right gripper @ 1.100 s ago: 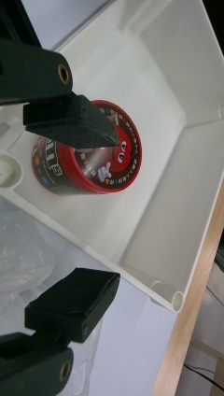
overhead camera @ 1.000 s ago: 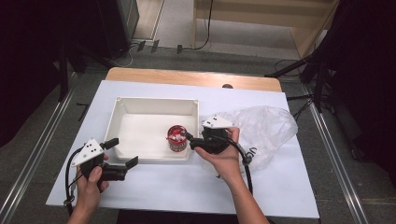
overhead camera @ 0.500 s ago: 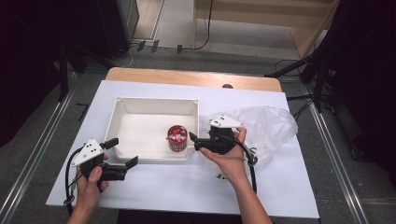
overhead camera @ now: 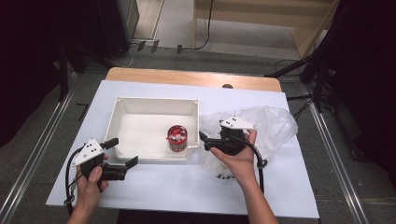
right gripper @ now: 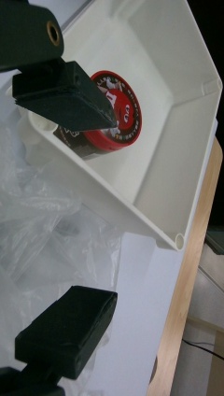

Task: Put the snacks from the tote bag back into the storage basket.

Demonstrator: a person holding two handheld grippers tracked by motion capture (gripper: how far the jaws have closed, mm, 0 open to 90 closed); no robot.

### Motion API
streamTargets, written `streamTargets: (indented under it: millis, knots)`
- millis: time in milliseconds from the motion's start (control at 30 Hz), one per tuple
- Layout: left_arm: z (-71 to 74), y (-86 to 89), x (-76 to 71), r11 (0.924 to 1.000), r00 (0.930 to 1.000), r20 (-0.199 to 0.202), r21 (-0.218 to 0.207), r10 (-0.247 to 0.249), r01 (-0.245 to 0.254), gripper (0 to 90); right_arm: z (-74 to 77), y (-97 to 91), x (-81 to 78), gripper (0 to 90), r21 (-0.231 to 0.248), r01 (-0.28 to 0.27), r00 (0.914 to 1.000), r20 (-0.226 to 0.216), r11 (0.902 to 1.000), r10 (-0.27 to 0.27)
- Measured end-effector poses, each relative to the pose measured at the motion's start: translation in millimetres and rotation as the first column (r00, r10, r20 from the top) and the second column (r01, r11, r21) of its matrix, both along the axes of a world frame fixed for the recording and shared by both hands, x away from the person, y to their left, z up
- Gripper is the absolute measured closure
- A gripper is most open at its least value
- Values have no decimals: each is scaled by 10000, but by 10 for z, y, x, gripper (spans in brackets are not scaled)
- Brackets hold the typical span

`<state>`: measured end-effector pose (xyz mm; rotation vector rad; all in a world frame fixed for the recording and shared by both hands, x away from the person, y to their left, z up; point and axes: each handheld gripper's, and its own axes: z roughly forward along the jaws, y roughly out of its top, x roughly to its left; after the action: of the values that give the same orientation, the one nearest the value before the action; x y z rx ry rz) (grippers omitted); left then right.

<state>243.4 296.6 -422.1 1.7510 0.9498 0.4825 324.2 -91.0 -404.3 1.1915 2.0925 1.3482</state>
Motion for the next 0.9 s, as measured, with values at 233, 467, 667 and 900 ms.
streamTargets:
  millis: [233, 467, 667, 900]
  knots:
    - [-12, -3, 9, 10000, 10000, -9, 50, -53, 53, 0, 3, -166, -30, 153, 146, 218, 9998, 12, 9997, -218]
    - [-19, 0, 14, 10000, 10000, -41, 53, 2, -2, 0, -10, -329, -67, 153, 183, 437, 9990, 5, 9989, -437]
    - [-12, 0, 10, 10000, 10000, 6, 73, -46, 46, 0, -13, -485, -117, 153, 183, 686, 9976, 26, 9975, -687]
    - [-4, 14, 6, 10000, 10000, 7, 18, 22, -22, 0, -35, -636, -182, 153, 231, 897, 9959, 67, 9957, -899]
